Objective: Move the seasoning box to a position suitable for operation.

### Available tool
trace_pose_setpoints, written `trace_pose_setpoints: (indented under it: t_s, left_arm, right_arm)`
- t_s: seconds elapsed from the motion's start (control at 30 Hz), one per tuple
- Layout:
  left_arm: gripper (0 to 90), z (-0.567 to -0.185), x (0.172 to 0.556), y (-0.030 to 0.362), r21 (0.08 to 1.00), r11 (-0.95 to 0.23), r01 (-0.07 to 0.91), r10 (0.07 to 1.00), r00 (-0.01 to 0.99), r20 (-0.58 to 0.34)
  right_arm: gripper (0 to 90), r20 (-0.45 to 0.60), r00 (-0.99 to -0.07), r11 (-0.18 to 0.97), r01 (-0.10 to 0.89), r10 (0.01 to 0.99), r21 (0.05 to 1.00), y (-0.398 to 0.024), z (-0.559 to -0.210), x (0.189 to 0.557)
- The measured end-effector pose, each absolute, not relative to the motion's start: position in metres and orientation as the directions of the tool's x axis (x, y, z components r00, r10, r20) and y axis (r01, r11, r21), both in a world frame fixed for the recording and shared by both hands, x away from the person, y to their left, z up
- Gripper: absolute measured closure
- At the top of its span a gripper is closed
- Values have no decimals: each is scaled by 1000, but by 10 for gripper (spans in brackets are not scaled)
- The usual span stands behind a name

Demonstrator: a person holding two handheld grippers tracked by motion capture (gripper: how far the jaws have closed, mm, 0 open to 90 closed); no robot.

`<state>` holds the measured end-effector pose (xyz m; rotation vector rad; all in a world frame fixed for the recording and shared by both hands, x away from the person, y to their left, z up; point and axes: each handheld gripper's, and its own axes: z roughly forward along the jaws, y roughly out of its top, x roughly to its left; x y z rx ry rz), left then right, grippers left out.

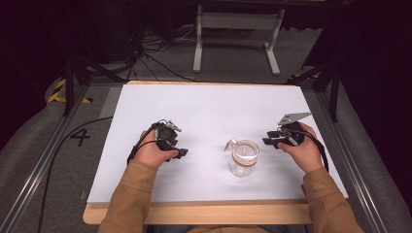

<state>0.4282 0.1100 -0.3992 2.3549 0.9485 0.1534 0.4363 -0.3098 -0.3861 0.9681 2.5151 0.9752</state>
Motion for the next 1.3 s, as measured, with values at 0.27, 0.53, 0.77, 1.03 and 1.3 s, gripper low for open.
trace_pose_setpoints:
  t_s: [0.27, 0.53, 0.77, 1.03, 1.3]
  left_arm:
    - [552, -387, 429, 107, 616, -551, 563, 618, 771, -152]
    - [707, -377, 429, 96, 689, -518, 506, 550, 814, -185]
    - [744, -370, 433, 81, 734, -513, 444, 481, 858, -183]
    - [866, -371, 436, 58, 760, -528, 379, 431, 891, -145]
    - [899, -379, 437, 38, 782, -510, 358, 357, 915, -186]
  right_arm:
    - [657, -23, -747, 562, 479, 665, 675, -318, -385, 423]
    - [687, -8, -732, 531, 486, 681, 694, -329, -380, 411]
    - [664, -3, -747, 533, 472, 665, 702, -330, -384, 401]
    - [642, 27, -741, 508, 487, 671, 710, -338, -385, 389]
    - [645, 35, -744, 504, 486, 667, 714, -342, -386, 383]
